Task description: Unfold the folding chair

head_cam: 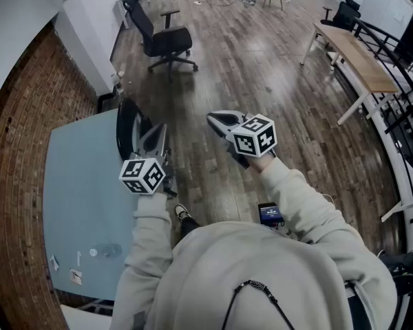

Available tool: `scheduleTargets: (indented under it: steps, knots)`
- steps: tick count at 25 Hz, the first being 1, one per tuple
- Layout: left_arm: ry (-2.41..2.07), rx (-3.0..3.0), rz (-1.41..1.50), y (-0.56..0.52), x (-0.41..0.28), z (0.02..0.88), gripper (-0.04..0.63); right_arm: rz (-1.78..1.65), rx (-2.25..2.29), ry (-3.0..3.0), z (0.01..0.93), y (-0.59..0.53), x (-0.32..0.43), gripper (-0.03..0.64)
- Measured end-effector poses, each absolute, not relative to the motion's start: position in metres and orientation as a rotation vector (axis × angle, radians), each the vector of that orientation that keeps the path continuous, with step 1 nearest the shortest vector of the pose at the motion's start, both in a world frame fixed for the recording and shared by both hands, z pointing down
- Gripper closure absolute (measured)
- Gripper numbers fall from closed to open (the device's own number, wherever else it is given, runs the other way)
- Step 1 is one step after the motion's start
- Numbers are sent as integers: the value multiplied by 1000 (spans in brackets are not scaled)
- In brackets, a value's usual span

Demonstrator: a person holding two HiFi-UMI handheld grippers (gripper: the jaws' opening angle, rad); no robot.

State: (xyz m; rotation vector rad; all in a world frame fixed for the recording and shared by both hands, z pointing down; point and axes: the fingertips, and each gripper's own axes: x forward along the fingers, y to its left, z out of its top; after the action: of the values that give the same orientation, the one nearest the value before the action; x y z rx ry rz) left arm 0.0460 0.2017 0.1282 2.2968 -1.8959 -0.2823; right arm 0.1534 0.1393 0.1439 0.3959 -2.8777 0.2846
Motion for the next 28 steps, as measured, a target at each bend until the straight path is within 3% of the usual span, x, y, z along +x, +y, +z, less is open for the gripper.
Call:
scheduleTargets:
  steps: [12, 23, 28]
  knots:
    - [-1781, 2552, -217, 97, -85, 109, 591, 238, 567, -2866, 136, 6, 18, 609]
    - [-1749, 2682, -169, 19, -123, 73, 591, 305, 856, -2901, 114, -99, 28, 609]
    - [-1848, 2567, -187, 6, -160, 86, 591, 330, 808, -2899, 123, -124, -1, 609]
